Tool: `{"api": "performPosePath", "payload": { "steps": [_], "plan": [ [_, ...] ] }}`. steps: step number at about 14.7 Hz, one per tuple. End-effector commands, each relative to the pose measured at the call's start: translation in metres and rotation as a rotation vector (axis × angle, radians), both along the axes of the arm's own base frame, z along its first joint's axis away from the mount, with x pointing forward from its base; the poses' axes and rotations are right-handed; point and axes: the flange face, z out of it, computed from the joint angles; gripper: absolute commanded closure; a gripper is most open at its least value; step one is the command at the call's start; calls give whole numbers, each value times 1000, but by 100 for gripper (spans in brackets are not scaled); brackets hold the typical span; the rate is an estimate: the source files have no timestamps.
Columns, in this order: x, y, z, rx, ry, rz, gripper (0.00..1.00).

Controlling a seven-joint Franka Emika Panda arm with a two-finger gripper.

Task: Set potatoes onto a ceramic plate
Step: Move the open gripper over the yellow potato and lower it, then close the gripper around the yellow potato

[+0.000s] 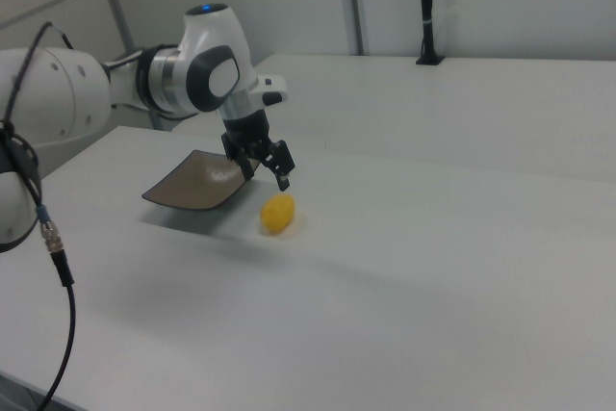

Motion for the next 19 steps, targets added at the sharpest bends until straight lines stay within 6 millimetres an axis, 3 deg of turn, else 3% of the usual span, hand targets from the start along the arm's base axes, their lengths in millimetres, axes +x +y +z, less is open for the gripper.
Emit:
{"api": "performPosePath", "payload": {
  "steps": [1,9,19],
  "plan": [
    [18,26,-35,-35,-35,0,0],
    [46,42,-91,-95,-112,-64,0],
    [44,54,-104,-79,-95,-69,0]
  ]
}}
